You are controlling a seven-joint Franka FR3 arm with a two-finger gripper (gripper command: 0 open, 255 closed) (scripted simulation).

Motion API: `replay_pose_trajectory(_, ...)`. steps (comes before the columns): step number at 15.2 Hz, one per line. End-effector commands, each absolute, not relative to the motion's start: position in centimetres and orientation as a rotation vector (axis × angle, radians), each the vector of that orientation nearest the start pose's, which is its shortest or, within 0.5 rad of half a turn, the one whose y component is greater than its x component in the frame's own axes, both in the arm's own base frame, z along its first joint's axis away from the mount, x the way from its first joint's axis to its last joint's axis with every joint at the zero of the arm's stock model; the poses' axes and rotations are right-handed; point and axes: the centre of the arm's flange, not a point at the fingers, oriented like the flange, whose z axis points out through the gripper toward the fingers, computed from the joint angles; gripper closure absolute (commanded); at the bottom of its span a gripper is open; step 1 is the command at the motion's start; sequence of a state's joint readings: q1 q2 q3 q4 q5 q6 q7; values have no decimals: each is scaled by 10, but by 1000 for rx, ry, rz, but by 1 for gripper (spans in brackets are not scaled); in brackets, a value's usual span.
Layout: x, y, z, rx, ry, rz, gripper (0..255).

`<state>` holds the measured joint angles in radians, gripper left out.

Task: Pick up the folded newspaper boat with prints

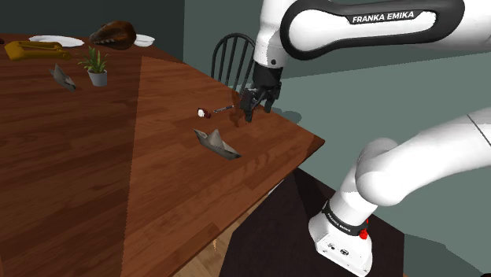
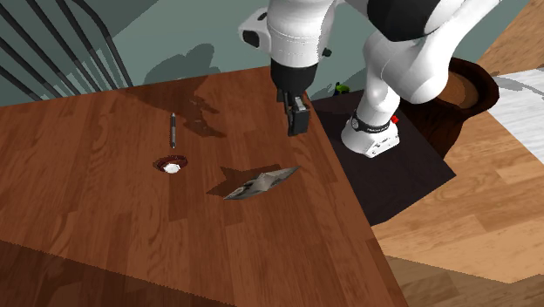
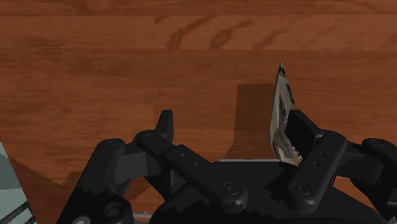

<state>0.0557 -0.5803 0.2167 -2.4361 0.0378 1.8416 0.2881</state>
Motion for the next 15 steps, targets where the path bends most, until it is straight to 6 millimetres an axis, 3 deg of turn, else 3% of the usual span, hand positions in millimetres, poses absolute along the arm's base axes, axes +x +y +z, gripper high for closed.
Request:
replay_pose_trajectory(1,374,128,485,-3222,99,-2,0)
replay_pose_trajectory(8,407,189,432,-3214,90,-15,0)
replay_pose_trajectory(15,407,189,395,-3214,90,-15,0)
